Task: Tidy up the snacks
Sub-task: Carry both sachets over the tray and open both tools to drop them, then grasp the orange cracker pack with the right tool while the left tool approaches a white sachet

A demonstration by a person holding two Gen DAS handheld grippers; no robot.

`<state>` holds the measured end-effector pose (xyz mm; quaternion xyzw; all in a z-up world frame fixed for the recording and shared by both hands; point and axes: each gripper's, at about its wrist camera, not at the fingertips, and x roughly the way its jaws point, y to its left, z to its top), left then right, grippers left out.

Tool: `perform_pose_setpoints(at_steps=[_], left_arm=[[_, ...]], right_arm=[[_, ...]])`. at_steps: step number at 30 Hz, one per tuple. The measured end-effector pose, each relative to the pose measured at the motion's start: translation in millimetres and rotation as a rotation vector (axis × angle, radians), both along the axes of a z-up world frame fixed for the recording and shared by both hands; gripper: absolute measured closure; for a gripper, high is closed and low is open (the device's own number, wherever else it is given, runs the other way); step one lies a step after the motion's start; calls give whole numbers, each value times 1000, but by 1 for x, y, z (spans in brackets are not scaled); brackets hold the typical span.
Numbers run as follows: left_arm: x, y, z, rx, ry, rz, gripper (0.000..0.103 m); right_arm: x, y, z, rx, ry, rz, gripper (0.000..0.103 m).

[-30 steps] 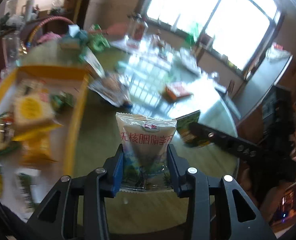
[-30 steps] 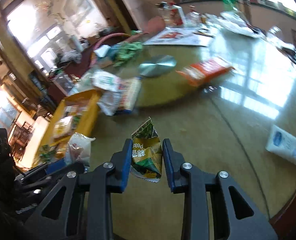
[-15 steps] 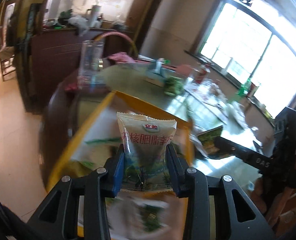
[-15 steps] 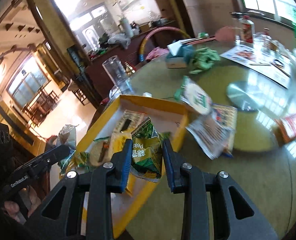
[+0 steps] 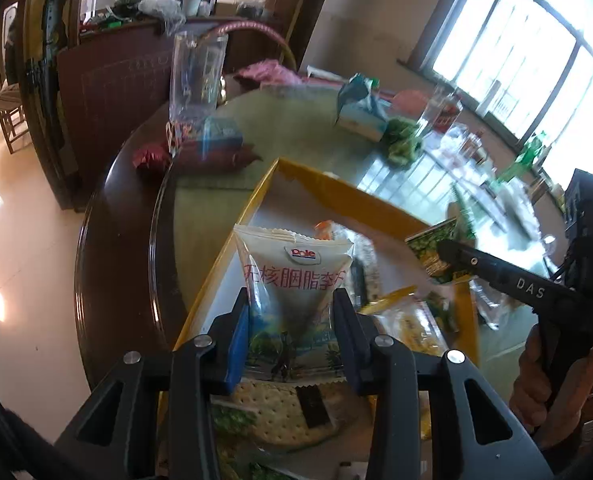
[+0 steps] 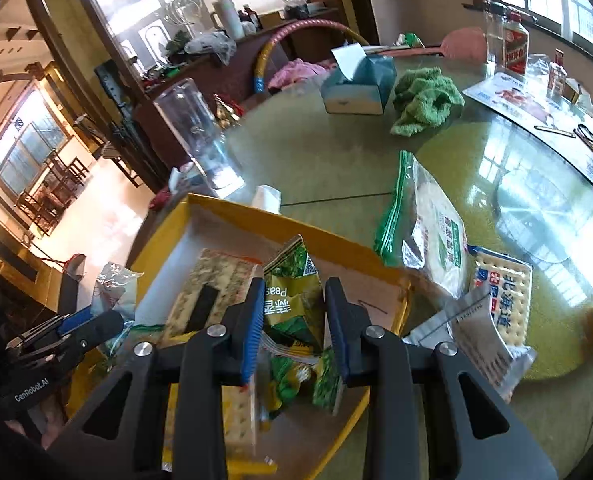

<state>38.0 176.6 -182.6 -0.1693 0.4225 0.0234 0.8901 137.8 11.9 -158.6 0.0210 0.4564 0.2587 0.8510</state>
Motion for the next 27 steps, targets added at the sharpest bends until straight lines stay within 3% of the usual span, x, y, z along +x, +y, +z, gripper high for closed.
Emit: perform_pose_setpoints(at_steps=[8, 10, 15, 19, 22, 27], left_arm=[[6, 4, -7, 18, 70, 25, 57], [4, 4, -6, 18, 76, 18, 46], [-13, -1, 14, 50, -11, 47, 26], [-39, -23, 39, 94, -92, 56, 24], [-60, -52, 51, 76, -138, 25, 23], [-71, -111, 53, 5, -150, -110, 23]], right_arm=[[9, 13, -17, -58, 29, -7, 70], [12, 13, -20, -63, 39, -20, 69], [5, -6, -6, 5, 34, -37, 44], [-26, -44, 25, 79, -37, -49, 38], [-57, -93, 41, 135, -92, -90, 28], [-94, -172, 31, 208, -70, -200, 20]])
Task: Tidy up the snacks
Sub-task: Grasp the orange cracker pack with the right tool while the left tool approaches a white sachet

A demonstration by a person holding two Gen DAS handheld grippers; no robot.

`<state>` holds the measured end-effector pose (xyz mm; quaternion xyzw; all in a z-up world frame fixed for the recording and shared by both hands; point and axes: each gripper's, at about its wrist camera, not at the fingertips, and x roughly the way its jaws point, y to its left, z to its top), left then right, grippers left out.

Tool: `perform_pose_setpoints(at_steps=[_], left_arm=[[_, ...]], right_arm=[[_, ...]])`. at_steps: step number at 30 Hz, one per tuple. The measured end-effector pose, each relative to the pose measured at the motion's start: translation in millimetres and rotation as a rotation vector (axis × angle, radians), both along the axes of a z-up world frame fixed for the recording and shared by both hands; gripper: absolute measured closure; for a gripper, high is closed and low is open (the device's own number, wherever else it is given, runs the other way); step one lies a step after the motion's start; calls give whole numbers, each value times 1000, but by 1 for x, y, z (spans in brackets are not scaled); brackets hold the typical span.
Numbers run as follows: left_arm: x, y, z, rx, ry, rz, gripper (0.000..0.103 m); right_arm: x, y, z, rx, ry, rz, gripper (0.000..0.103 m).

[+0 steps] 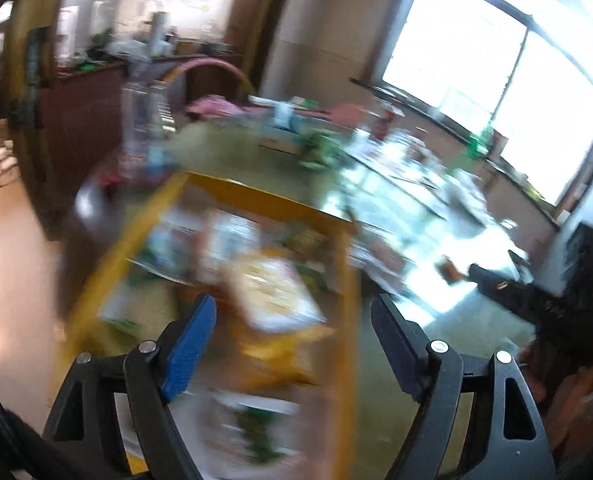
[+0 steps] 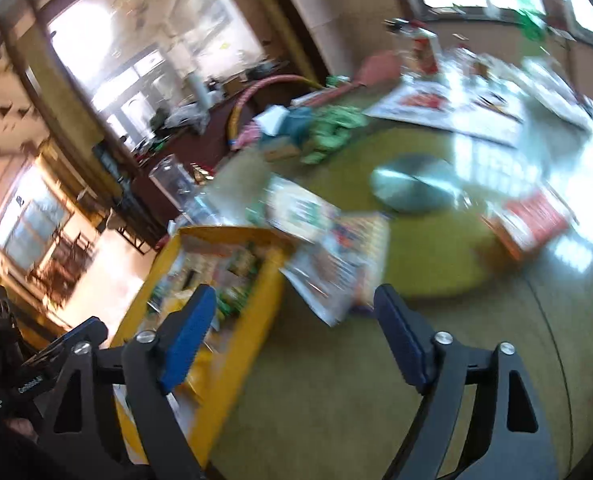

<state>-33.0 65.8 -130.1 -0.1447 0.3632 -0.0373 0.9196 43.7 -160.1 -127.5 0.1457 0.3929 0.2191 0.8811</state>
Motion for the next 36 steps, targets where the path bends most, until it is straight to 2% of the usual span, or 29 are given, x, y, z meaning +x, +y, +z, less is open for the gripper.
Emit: perform_pose_setpoints(at_steps=[2, 7, 9, 12, 15, 18, 21, 24, 26, 28, 29, 31, 34, 36], left_arm=[[8, -27, -4, -12, 31, -62, 23], [41, -84, -11, 54, 67, -192, 23], [63, -96, -18, 39, 127, -216, 23], [94, -102, -25, -42, 201, -190, 23], [119, -107, -32, -97, 255, -84, 25], [147, -113, -37, -109, 284, -24, 25], [170, -119, -46, -92, 338, 16, 35], [184, -124, -57, -50, 377, 62, 38], [184, -127, -62, -3, 386, 97, 49], [182, -127, -65, -9, 369, 110, 58], [180, -127, -63, -1, 357, 108, 63], [175, -133, -61, 17, 340, 62, 83], [161, -143, -56, 103, 300, -3, 94], [151, -143, -58, 100, 293, -42, 96]], right_arm=[[-11, -28, -12, 15, 29, -24, 20], [-27, -80, -38, 48, 92, -76, 20], [-30, -91, -46, 66, 108, -79, 20], [-33, -101, -52, 84, 111, -84, 20], [-32, -106, -59, 94, 120, -95, 20], [-33, -107, -66, 93, 126, -83, 20], [-35, -110, -73, 66, 131, -93, 20], [-36, -114, -78, 49, 136, -101, 20], [-36, -116, -81, 46, 138, -103, 20], [-37, -119, -84, 47, 144, -113, 20], [-36, -121, -85, 48, 147, -116, 20], [-37, -122, -85, 53, 148, -120, 20], [-37, -123, -85, 46, 142, -117, 20], [-36, -121, -85, 44, 142, -119, 20]])
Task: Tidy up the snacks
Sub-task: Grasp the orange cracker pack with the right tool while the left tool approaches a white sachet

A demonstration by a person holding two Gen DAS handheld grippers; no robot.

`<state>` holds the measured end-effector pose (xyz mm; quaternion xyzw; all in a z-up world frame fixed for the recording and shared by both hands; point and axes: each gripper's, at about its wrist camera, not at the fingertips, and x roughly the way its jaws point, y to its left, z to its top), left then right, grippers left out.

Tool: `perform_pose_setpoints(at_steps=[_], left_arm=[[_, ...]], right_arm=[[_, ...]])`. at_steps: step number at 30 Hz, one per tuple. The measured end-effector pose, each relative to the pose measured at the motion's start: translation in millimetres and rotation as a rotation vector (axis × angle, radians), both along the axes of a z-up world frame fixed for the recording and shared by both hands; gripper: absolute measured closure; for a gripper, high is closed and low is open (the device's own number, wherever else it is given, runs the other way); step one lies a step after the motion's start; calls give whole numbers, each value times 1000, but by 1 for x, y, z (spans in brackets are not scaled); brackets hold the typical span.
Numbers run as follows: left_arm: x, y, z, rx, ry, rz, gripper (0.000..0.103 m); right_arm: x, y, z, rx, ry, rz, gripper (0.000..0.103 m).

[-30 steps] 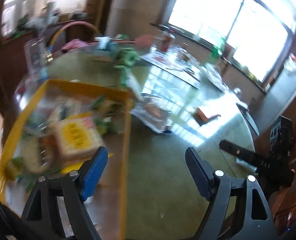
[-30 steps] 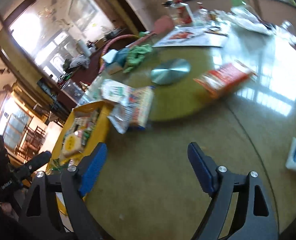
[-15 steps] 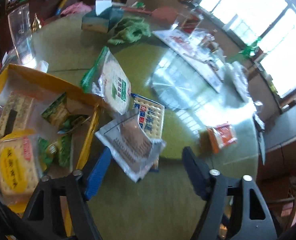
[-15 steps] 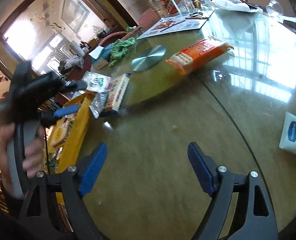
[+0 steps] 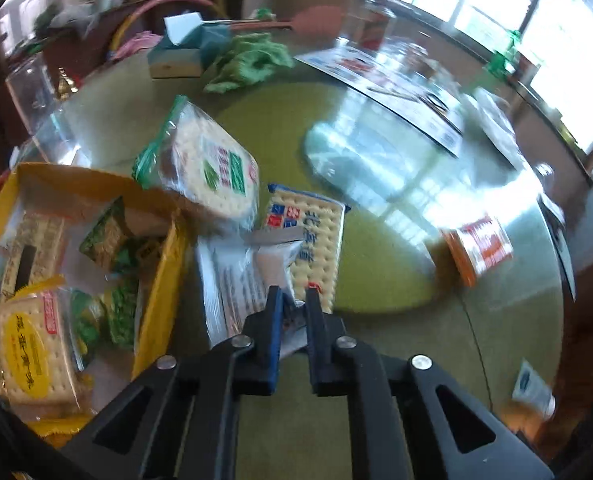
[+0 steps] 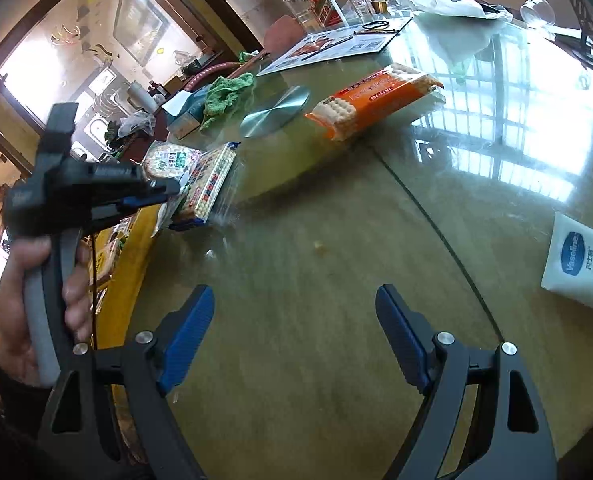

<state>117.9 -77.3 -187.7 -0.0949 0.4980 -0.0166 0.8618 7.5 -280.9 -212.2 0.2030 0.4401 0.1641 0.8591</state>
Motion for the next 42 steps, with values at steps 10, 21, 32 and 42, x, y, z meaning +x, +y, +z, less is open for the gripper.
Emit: perform_pose_setpoints(at_steps=[10, 21, 32, 42], left_arm=[[-82, 0, -5, -88, -13, -170, 103], [-127, 8, -8, -156, -51, -180, 82], [-140, 21, 3, -99, -131, -162, 43], [-144, 35, 5, -96, -148, -133, 42]], right_arm=[[1, 0, 5, -18, -10, -9, 20], [51, -16, 29, 9, -13, -84, 15], [157, -38, 7, 31, 171, -222, 14], [209, -12, 8, -193, 231, -322, 12]])
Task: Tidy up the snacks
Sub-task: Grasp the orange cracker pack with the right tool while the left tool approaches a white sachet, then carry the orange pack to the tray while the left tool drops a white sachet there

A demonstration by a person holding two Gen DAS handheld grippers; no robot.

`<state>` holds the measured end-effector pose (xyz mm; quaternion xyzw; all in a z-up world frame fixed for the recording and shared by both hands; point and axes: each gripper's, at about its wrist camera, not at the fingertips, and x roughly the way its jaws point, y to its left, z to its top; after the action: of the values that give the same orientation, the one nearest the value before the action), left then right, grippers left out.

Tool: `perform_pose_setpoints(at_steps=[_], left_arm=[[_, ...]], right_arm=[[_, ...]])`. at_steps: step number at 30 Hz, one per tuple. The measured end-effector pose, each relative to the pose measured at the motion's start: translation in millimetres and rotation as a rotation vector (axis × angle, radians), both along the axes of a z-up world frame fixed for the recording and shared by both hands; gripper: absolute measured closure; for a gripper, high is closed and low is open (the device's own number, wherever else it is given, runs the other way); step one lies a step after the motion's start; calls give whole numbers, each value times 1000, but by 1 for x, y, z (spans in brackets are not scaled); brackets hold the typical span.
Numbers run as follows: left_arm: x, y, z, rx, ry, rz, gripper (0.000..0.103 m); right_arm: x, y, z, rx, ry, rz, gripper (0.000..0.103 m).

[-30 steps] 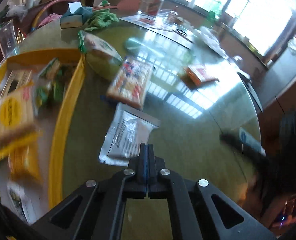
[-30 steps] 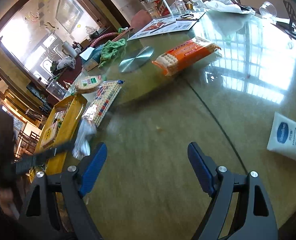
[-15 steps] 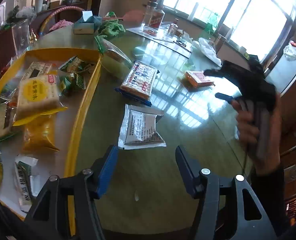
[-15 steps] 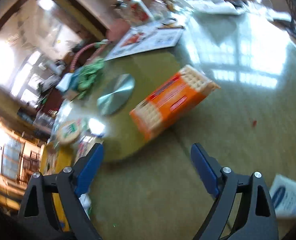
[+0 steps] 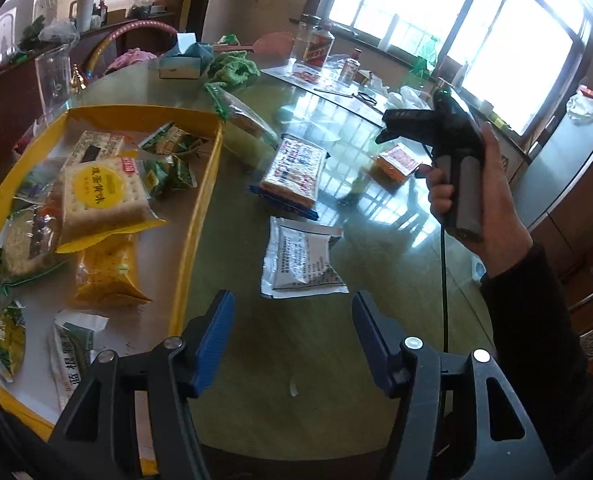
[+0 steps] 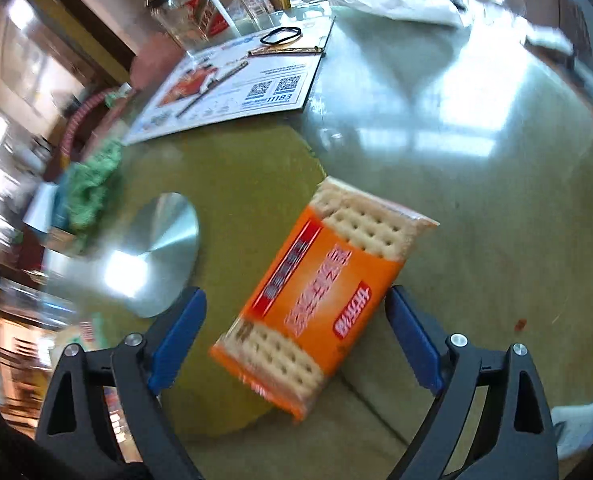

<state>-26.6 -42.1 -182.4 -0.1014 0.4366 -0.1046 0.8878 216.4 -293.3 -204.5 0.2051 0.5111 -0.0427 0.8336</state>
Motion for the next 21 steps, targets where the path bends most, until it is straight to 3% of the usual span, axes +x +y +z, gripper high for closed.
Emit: perform_pose_setpoints(at_steps=[4, 8, 16, 21], left_arm=[[0, 0, 1, -6, 1, -4, 41], [1, -5, -1, -2, 5, -21, 38], [25, -29, -12, 36, 55, -83, 35], [54, -44, -20, 127, 76, -70, 36]], right_arm=[[-2, 16, -4, -173, -7, 69, 15], [-28, 15, -4, -254, -31, 119, 38], [-129, 11, -6, -254, -119, 257, 43], [-201, 22, -7, -228, -181, 320, 45]])
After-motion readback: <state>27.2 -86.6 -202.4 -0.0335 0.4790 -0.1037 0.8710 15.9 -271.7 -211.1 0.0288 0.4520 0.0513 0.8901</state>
